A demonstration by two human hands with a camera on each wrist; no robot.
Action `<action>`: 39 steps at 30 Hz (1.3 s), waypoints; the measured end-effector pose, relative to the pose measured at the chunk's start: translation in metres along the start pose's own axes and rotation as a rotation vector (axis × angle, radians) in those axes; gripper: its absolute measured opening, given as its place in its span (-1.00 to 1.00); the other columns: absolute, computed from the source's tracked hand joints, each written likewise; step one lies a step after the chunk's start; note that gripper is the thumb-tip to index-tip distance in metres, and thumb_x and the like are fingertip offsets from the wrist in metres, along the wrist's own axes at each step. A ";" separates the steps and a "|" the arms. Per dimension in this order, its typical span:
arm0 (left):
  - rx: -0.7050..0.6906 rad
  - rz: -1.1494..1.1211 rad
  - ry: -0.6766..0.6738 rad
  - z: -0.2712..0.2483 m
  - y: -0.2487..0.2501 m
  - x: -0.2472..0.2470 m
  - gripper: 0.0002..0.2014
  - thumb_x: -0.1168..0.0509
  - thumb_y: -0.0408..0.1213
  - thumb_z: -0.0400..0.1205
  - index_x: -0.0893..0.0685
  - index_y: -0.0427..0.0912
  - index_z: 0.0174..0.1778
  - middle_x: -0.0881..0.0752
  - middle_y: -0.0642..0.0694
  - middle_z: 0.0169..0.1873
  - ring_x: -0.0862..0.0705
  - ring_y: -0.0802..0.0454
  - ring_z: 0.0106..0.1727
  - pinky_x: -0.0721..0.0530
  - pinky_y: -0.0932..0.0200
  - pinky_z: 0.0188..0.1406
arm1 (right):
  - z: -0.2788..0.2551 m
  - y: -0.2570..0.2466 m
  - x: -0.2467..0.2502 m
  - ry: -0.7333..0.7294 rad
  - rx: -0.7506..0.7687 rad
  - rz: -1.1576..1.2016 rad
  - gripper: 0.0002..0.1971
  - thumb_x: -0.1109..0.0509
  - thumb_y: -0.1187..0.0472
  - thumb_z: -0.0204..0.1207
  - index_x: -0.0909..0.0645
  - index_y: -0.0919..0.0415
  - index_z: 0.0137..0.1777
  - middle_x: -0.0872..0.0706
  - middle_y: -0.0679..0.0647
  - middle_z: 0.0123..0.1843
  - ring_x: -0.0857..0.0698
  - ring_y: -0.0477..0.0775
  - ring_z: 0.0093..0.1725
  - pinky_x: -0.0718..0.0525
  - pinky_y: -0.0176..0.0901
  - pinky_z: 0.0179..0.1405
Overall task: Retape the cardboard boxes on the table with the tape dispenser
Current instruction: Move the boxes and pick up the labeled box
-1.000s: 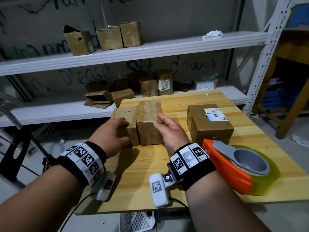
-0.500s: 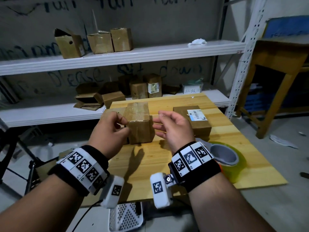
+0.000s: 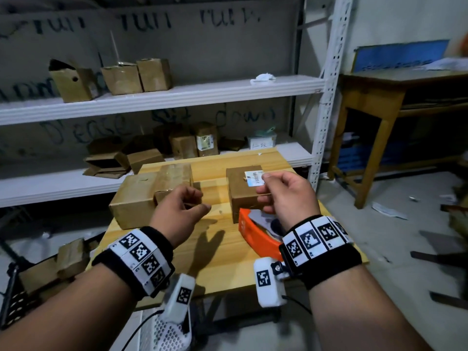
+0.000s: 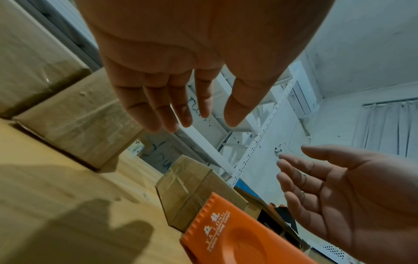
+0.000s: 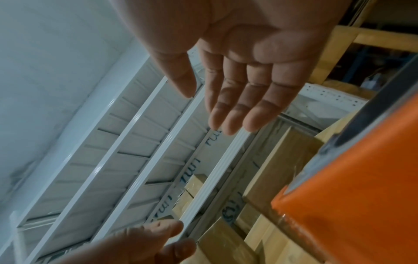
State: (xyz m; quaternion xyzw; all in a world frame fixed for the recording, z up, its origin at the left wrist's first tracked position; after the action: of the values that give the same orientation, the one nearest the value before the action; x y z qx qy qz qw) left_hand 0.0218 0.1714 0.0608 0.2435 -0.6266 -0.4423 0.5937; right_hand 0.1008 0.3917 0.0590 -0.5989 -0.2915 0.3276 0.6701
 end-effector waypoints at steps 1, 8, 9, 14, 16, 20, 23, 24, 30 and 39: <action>0.015 -0.006 -0.006 0.000 0.000 -0.004 -0.77 -0.51 -0.18 0.64 -0.68 0.03 0.18 -0.78 0.00 0.05 -0.76 0.01 0.08 -0.76 0.01 0.06 | 0.002 0.002 0.005 0.010 -0.009 -0.008 -0.87 -0.45 0.06 0.68 -0.78 0.04 -0.03 -0.90 0.00 -0.19 -0.89 0.10 -0.15 -0.85 0.20 -0.03; 0.158 -0.075 -0.052 0.023 0.007 -0.037 -0.62 -0.46 -0.05 0.69 -0.62 -0.07 0.38 -0.74 -0.06 0.14 -0.75 -0.06 0.13 -0.82 -0.17 0.17 | 0.005 0.000 0.031 0.091 -0.027 -0.132 -0.71 -0.27 -0.16 0.76 -0.67 0.00 -0.01 -0.79 0.00 -0.01 -0.75 0.11 0.10 -0.69 0.10 0.26; 0.185 -0.096 -0.050 0.028 0.008 -0.042 -0.61 -0.44 -0.04 0.71 -0.63 -0.11 0.39 -0.73 -0.10 0.17 -0.74 -0.09 0.17 -0.81 -0.21 0.21 | 0.004 -0.002 0.032 0.083 -0.041 -0.132 -0.63 -0.21 -0.20 0.78 -0.62 0.02 -0.10 -0.75 0.04 -0.08 -0.72 0.12 0.03 -0.66 0.04 0.14; 0.270 -0.167 -0.073 0.049 0.011 -0.067 -0.66 -0.38 -0.06 0.76 -0.67 -0.19 0.35 -0.73 -0.19 0.18 -0.71 -0.23 0.27 -0.75 -0.28 0.34 | 0.001 -0.003 0.023 -0.043 -0.147 -0.257 -0.22 0.11 -0.38 0.76 -0.67 0.27 0.36 -0.75 0.26 0.24 -0.69 0.33 0.23 -0.49 -0.03 0.02; 0.289 -0.175 -0.078 0.056 0.005 -0.075 -0.56 -0.40 -0.04 0.74 -0.65 -0.19 0.48 -0.75 -0.20 0.16 -0.74 -0.26 0.23 -0.76 -0.30 0.31 | 0.003 0.000 0.016 -0.065 -0.196 -0.257 -0.16 0.16 -0.45 0.72 -0.60 0.19 0.50 -0.70 0.22 0.40 -0.62 0.28 0.20 -0.44 -0.03 0.15; 0.328 -0.211 -0.095 0.068 -0.013 -0.087 -0.68 -0.42 -0.05 0.72 -0.74 -0.14 0.31 -0.79 -0.24 0.16 -0.78 -0.27 0.20 -0.79 -0.26 0.25 | 0.007 0.007 0.003 -0.131 -0.248 -0.264 -0.07 0.24 -0.55 0.64 -0.52 0.10 0.62 -0.61 0.16 0.59 -0.50 0.28 0.63 -0.17 0.30 0.76; 0.283 -0.176 -0.102 0.068 -0.015 -0.091 -0.85 -0.35 -0.09 0.77 -0.76 -0.06 0.01 -0.82 -0.26 0.10 -0.80 -0.27 0.16 -0.80 -0.25 0.24 | 0.006 0.009 0.000 -0.146 -0.243 -0.324 -0.09 0.23 -0.56 0.64 -0.58 0.11 0.50 -0.70 0.13 0.45 -0.52 0.28 0.61 -0.08 0.41 0.77; 0.273 -0.165 -0.096 0.067 -0.014 -0.090 -0.84 -0.33 -0.12 0.78 -0.78 -0.08 0.05 -0.83 -0.24 0.08 -0.80 -0.24 0.13 -0.81 -0.22 0.22 | 0.007 0.009 0.000 -0.133 -0.228 -0.315 -0.17 0.18 -0.55 0.65 -0.62 0.08 0.34 -0.74 0.07 0.28 -0.58 0.27 0.52 -0.13 0.41 0.75; 0.130 -0.178 0.020 0.056 0.008 -0.071 -0.80 -0.34 -0.03 0.77 -0.75 0.00 -0.09 -0.85 -0.10 -0.04 -0.81 -0.17 0.09 -0.76 -0.28 0.30 | 0.003 -0.003 -0.001 -0.058 -0.073 -0.119 -0.45 -0.11 -0.44 0.68 -0.62 0.03 0.00 -0.62 -0.13 -0.22 -0.60 -0.06 -0.20 -0.46 -0.13 -0.28; 0.003 -0.369 0.162 -0.004 0.039 -0.003 -0.67 -0.21 0.14 0.79 -0.74 -0.02 0.09 -0.81 -0.18 0.05 -0.79 -0.13 0.02 -0.81 -0.21 0.12 | -0.019 -0.018 -0.006 0.070 0.211 -0.109 -0.61 -0.31 -0.20 0.74 -0.77 0.07 -0.06 -0.77 -0.14 -0.27 -0.71 -0.18 -0.26 -0.54 -0.28 -0.33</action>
State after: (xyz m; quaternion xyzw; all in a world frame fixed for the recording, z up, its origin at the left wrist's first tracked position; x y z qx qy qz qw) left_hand 0.0344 0.1921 0.0920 0.3898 -0.5221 -0.5218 0.5507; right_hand 0.1139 0.3740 0.0749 -0.5191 -0.2641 0.2984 0.7561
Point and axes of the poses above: each hand's wrist, its own z-axis towards the middle knuckle, its own x-axis out of the back of the hand, y = z × x, the point moved 4 cm from there along z, towards the middle knuckle
